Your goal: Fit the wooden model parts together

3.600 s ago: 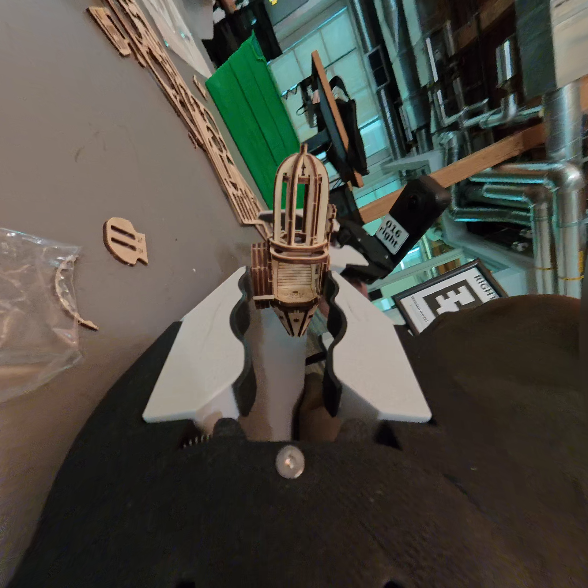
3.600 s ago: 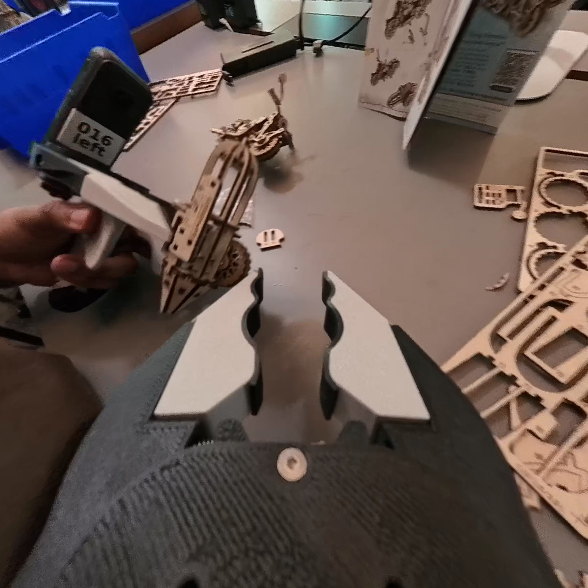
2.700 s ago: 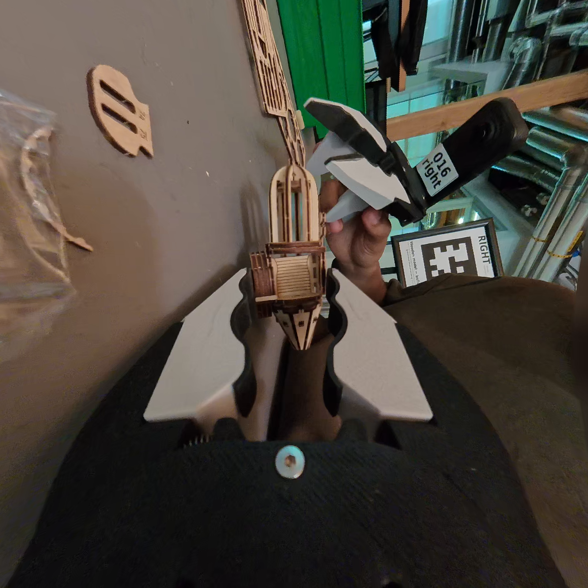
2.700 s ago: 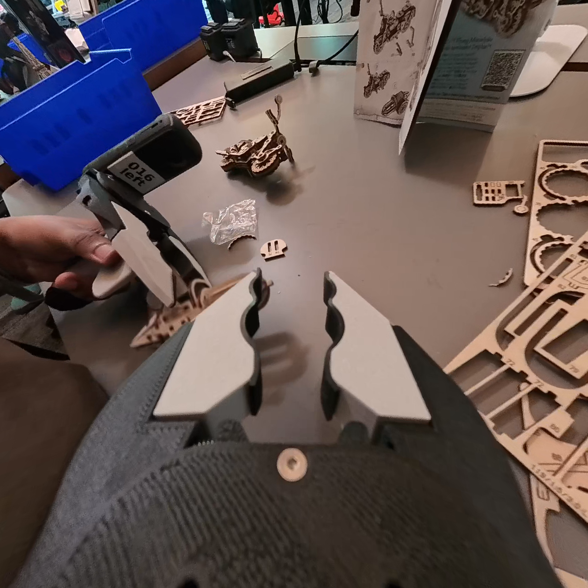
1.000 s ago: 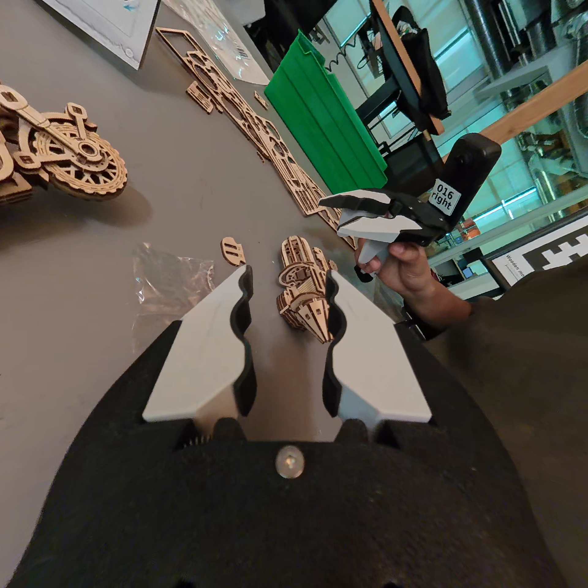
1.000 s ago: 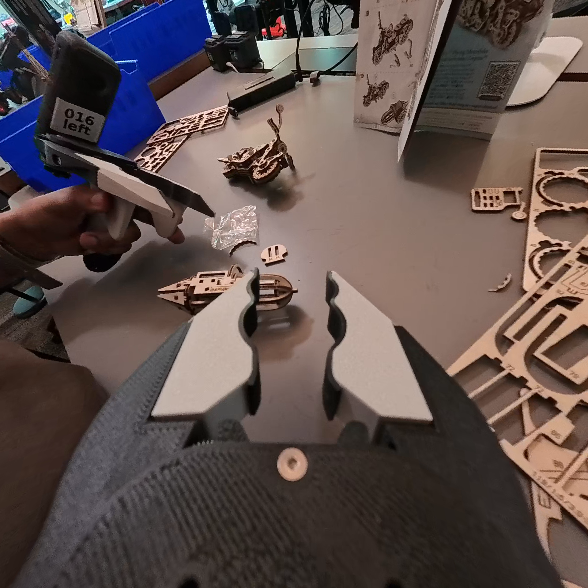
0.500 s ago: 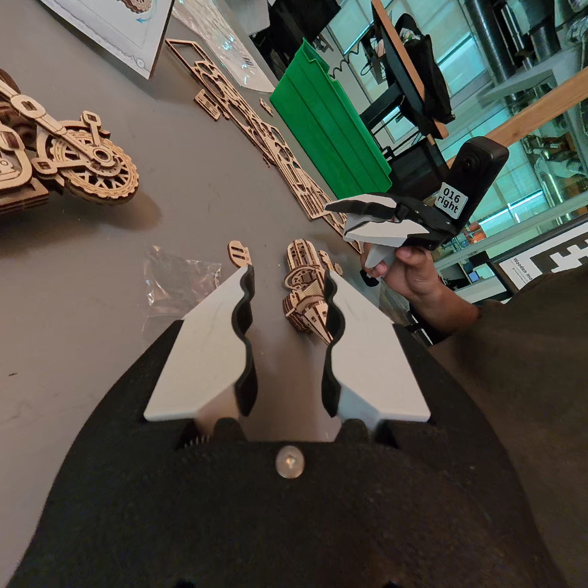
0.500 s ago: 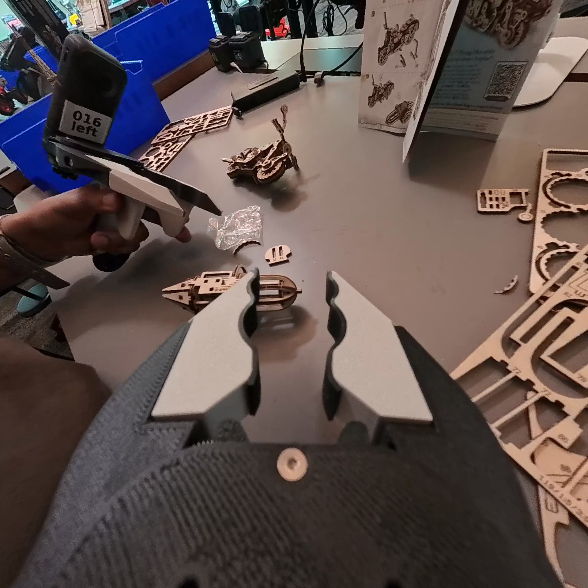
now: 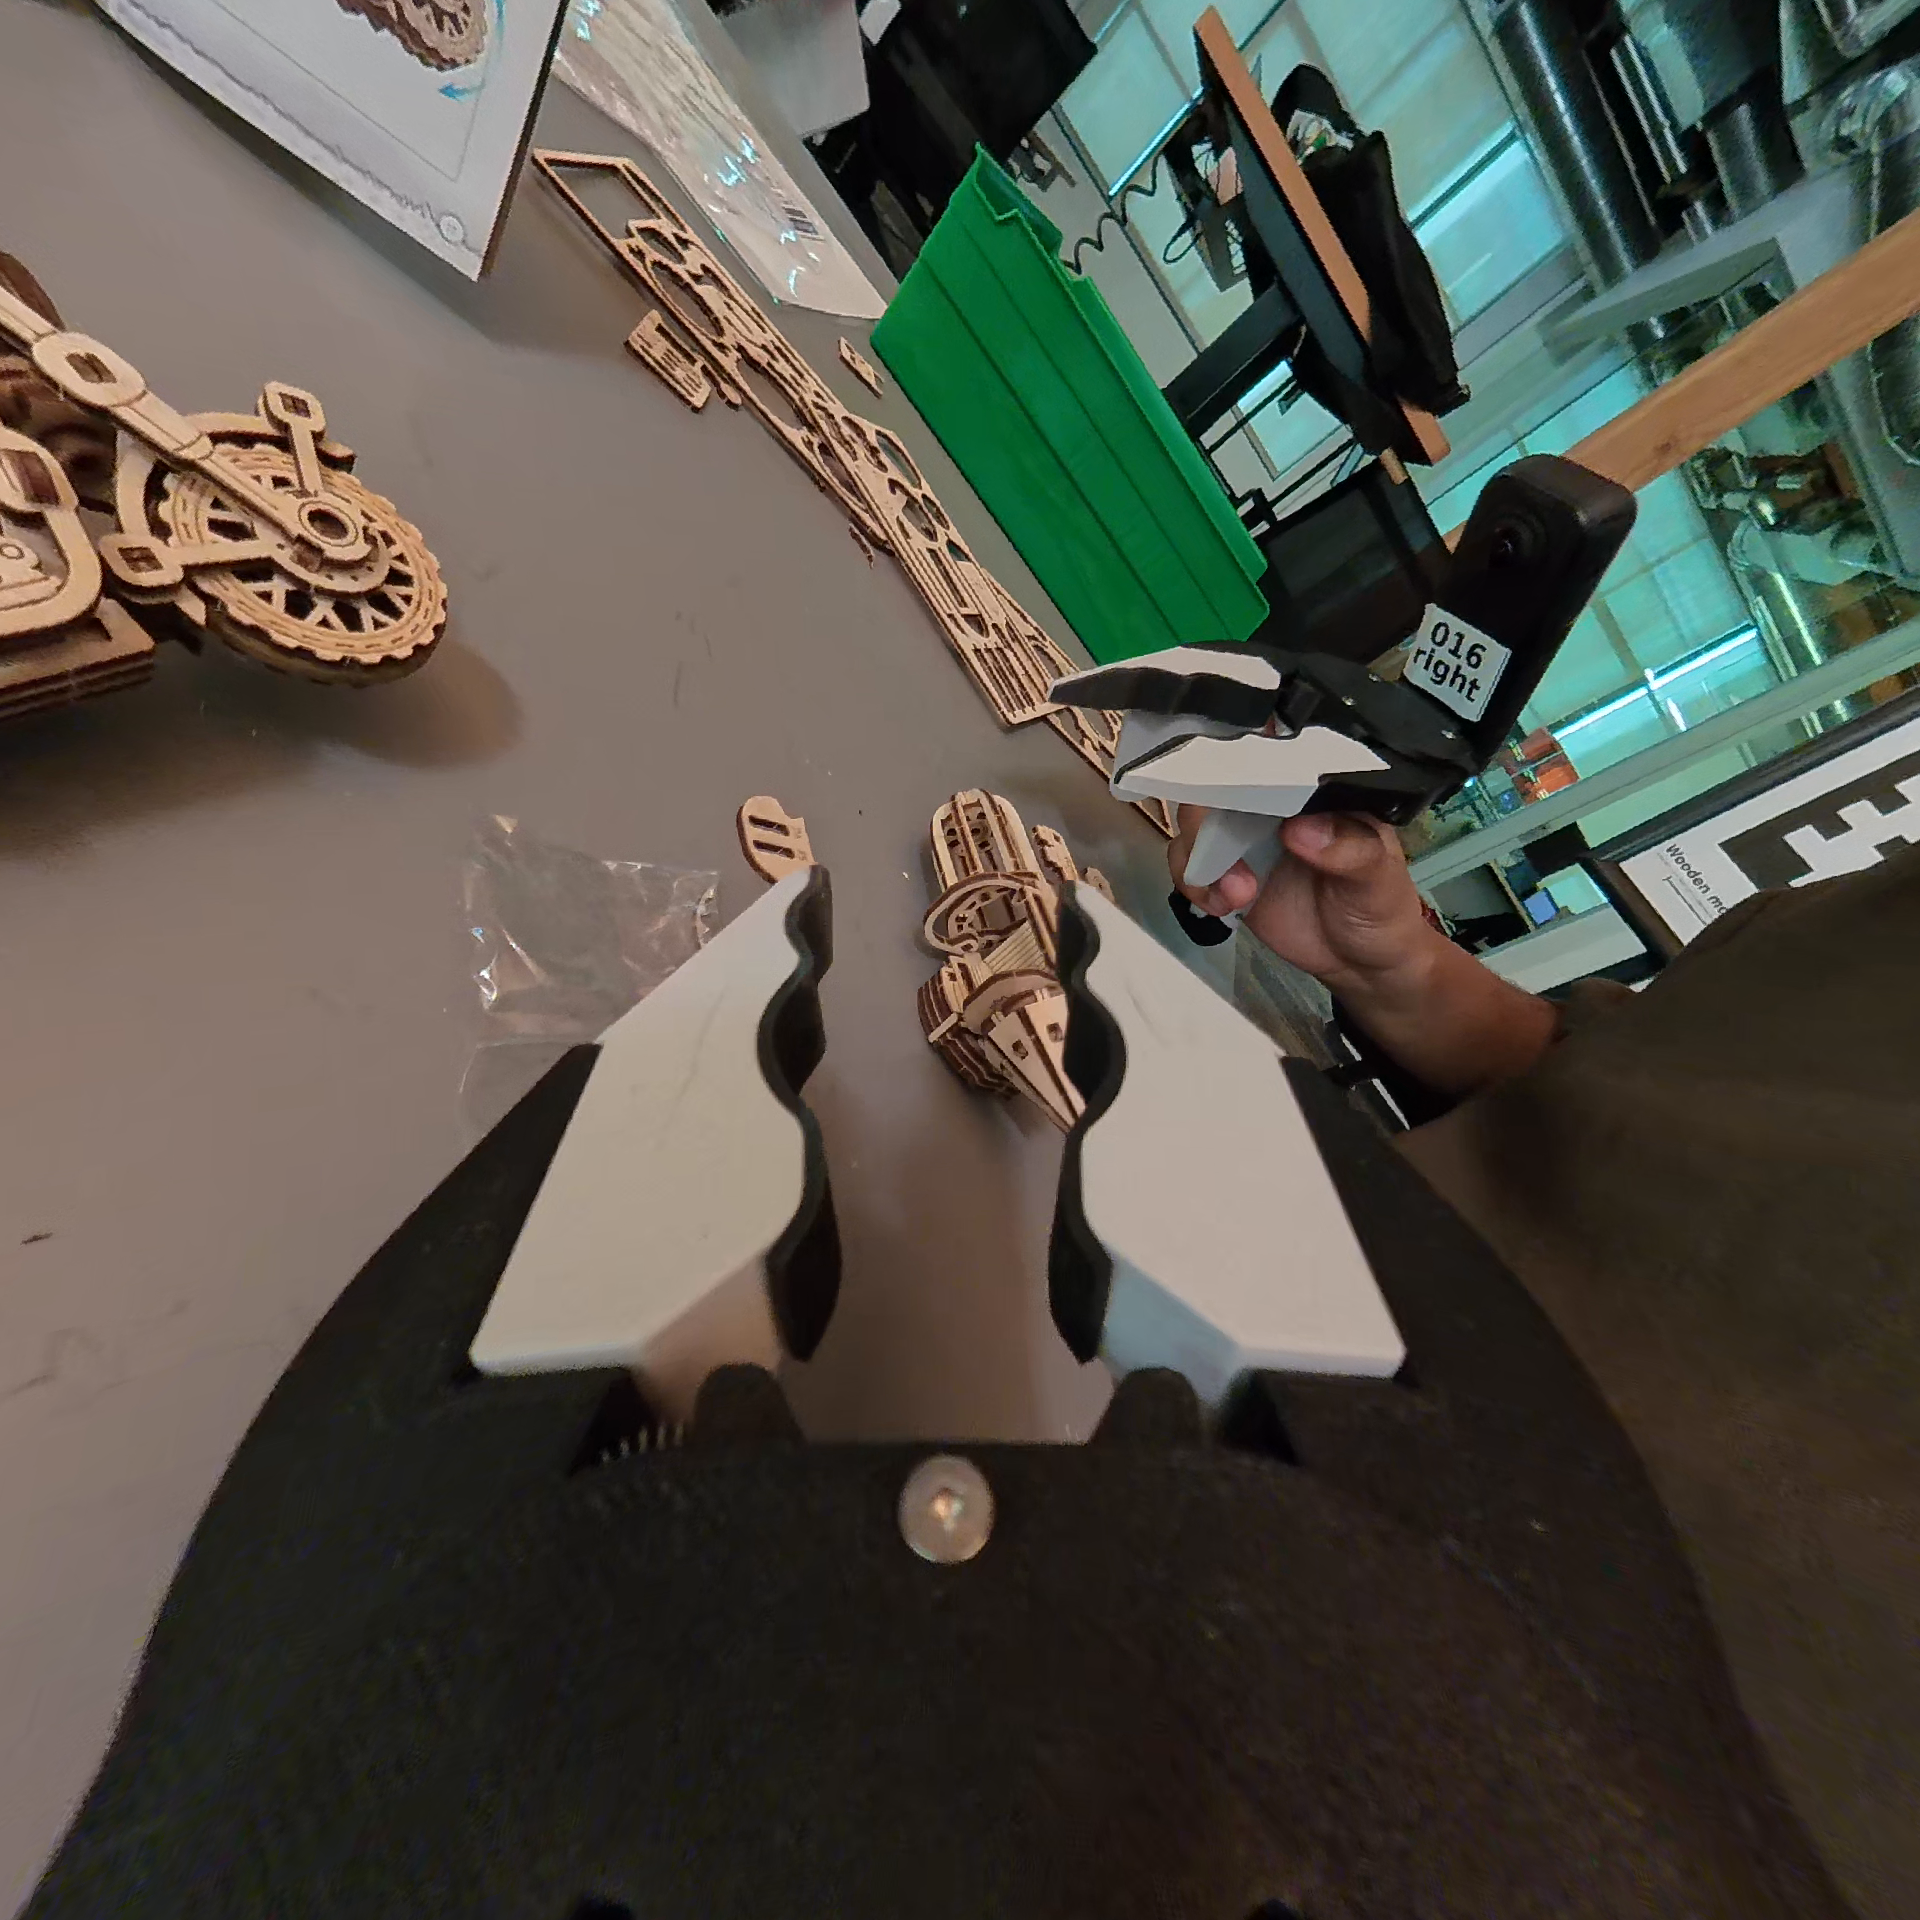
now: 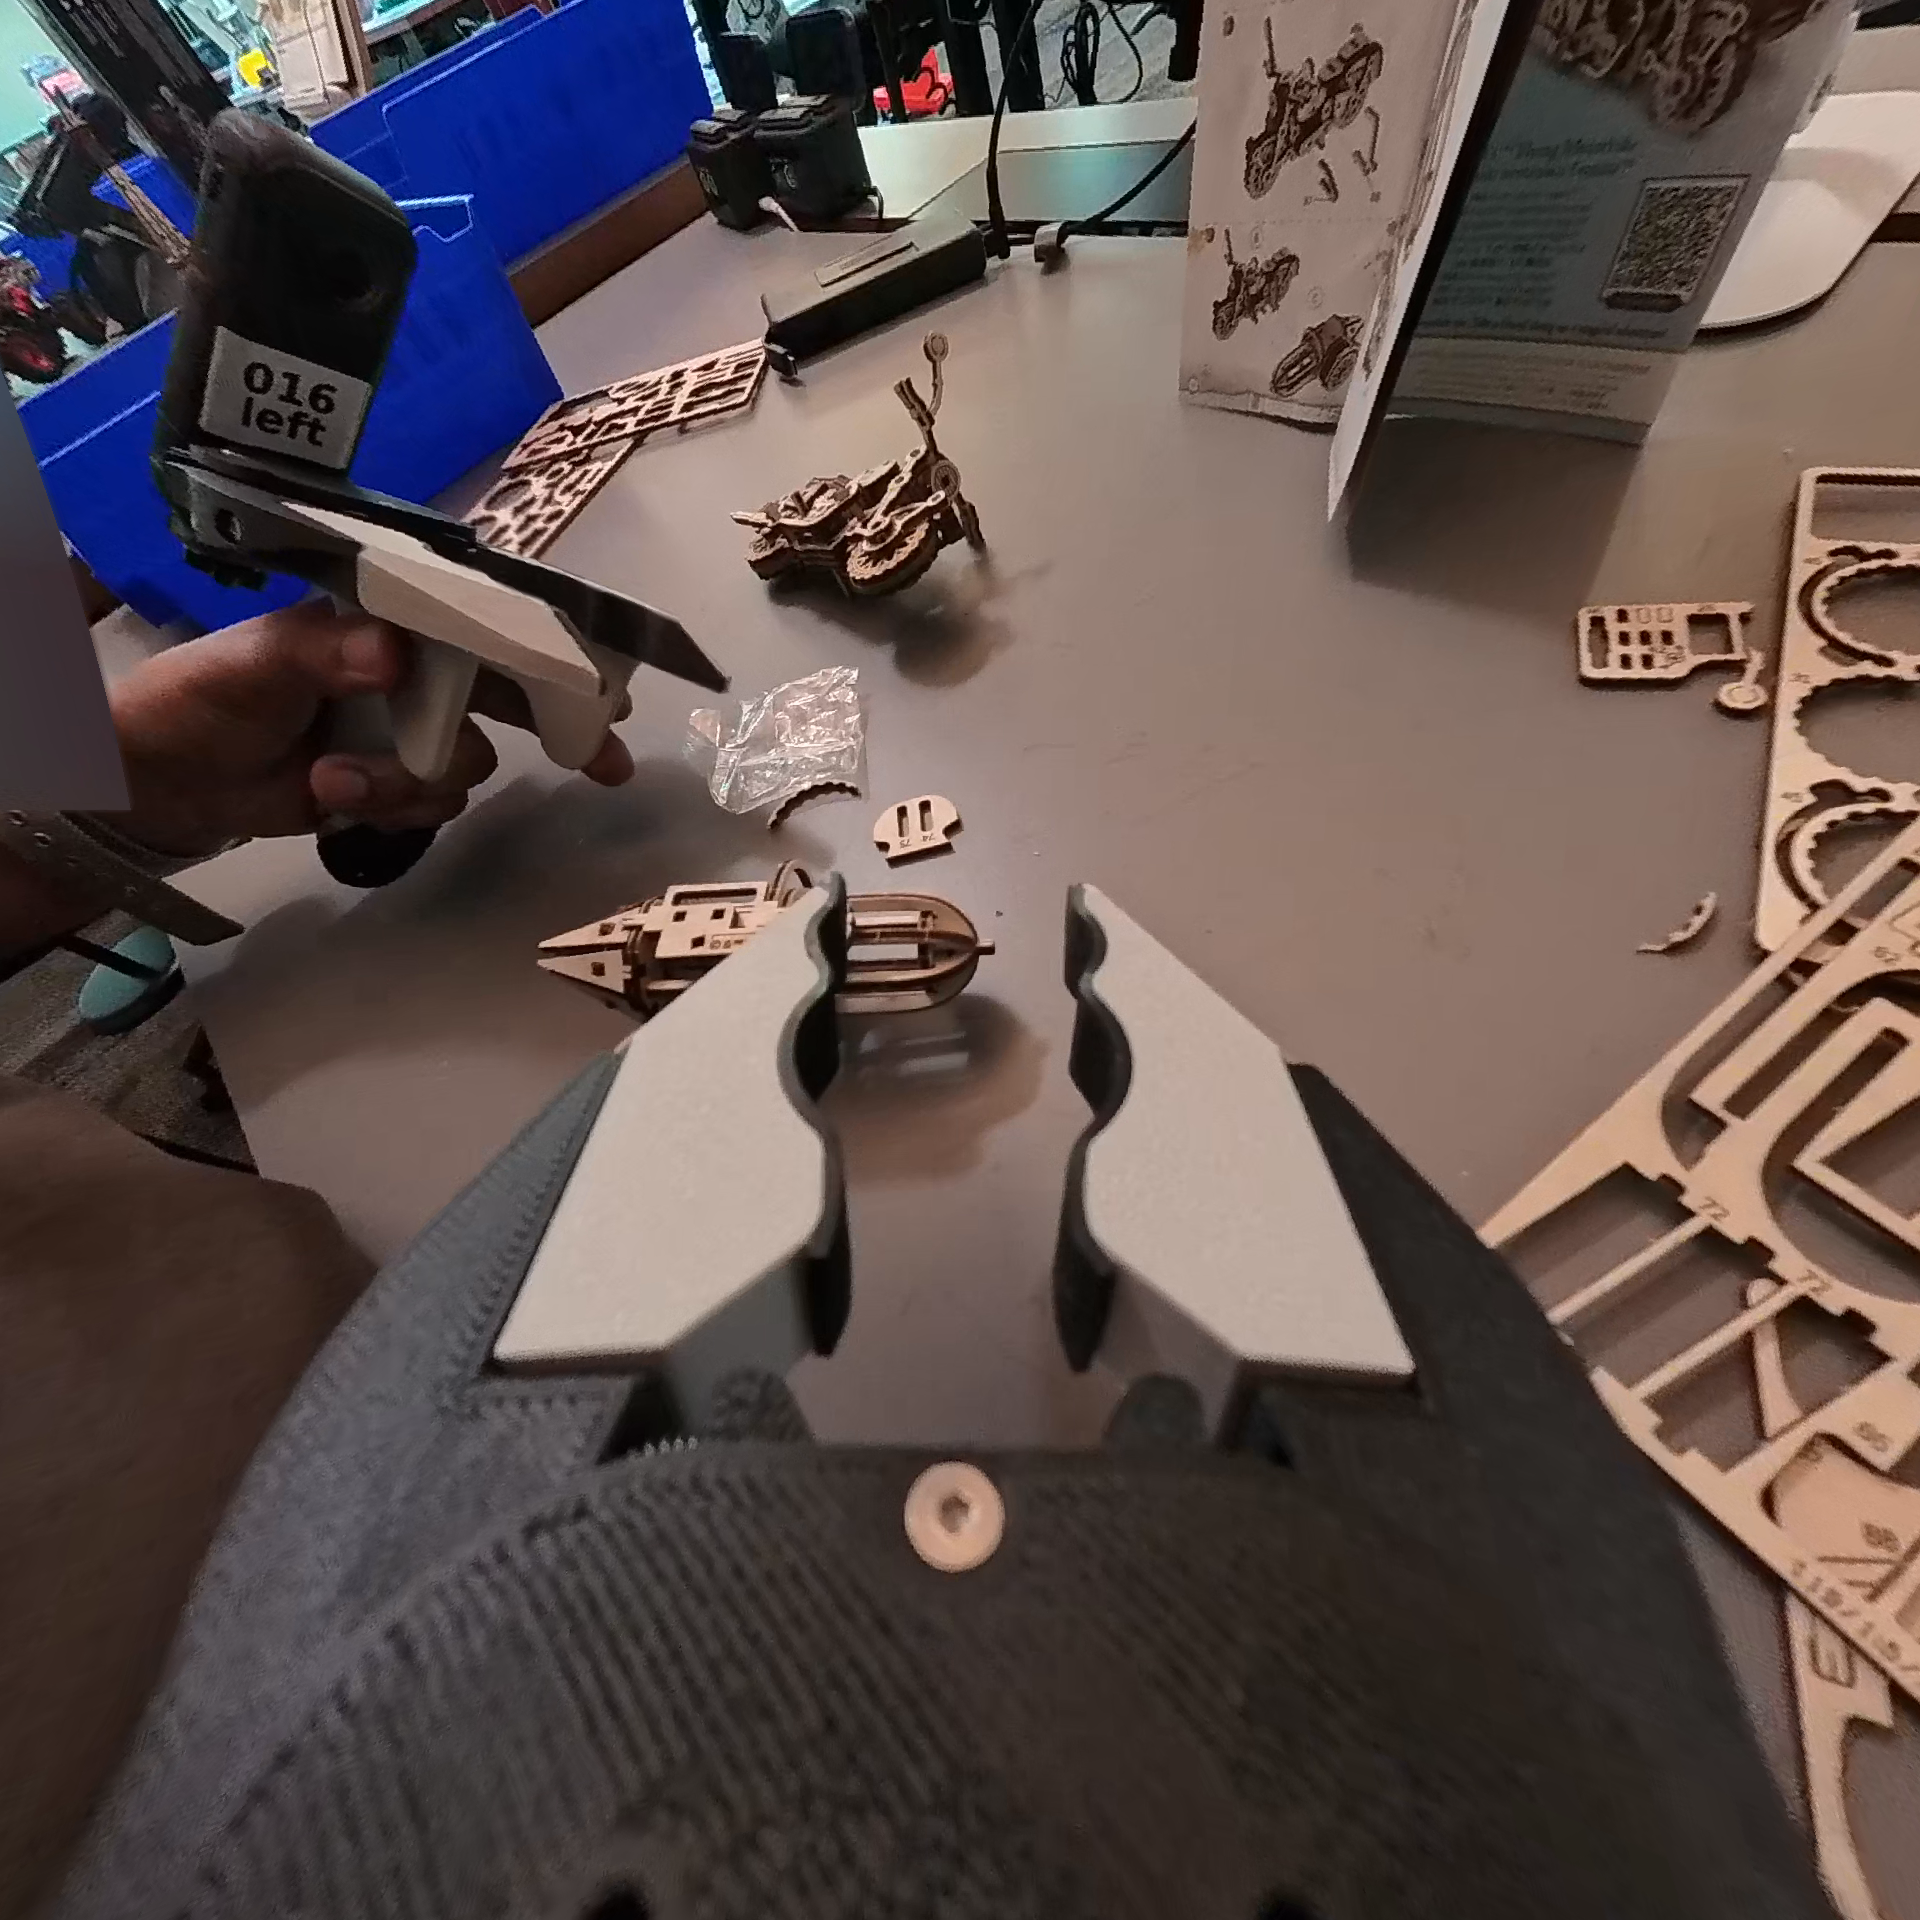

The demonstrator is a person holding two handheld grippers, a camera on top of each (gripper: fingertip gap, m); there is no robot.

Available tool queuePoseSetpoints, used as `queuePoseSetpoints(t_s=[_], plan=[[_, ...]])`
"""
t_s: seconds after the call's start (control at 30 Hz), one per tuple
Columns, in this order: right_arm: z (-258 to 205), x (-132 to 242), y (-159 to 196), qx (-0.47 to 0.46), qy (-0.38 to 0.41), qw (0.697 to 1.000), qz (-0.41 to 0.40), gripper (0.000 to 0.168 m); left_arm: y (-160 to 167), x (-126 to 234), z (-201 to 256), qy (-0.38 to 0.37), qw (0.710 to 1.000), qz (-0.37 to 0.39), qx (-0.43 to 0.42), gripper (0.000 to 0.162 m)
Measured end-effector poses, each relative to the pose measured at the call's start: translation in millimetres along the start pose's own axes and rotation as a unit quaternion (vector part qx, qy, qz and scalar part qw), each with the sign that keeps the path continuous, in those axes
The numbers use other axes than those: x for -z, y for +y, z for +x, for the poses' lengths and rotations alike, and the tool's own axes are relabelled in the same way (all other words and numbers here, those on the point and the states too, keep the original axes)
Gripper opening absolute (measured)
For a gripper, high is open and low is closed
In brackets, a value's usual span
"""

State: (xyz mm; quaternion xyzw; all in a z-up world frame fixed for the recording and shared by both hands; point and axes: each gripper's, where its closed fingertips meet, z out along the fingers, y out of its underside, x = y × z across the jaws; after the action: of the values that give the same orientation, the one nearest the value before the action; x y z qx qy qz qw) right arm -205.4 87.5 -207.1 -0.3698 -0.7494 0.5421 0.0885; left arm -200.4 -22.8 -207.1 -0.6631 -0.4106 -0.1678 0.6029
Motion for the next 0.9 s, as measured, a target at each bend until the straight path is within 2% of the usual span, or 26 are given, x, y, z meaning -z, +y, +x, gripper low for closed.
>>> queuePoseSetpoints(t_s=[0.27, 0.4, 0.6, 0.73, 0.9], plan=[[3, -1, 6, 0.013, 0.007, 1.0, -0.016, 0.041, -5, 2, 4, -0.001, 1.0, 0.013, -0.014, 0.042], [37, 7, 8, 0.067, 0.08, 0.994, -0.038, 0.038, -5, 2, 3, -0.009, 1.0, 0.013, -0.026, 0.042], [64, 16, 3, 0.048, 0.115, 0.992, -0.018, 0.032, -12, 9, -1, -0.036, 0.997, 0.032, -0.055, 0.043], [63, 12, 5, 0.08, 0.112, 0.99, -0.028, 0.024, -16, 15, -8, -0.062, 0.995, 0.039, -0.071, 0.043], [60, 6, 9, 0.092, 0.1, 0.99, -0.033, 0.023, -19, 19, -14, -0.066, 0.995, 0.046, -0.061, 0.043]])
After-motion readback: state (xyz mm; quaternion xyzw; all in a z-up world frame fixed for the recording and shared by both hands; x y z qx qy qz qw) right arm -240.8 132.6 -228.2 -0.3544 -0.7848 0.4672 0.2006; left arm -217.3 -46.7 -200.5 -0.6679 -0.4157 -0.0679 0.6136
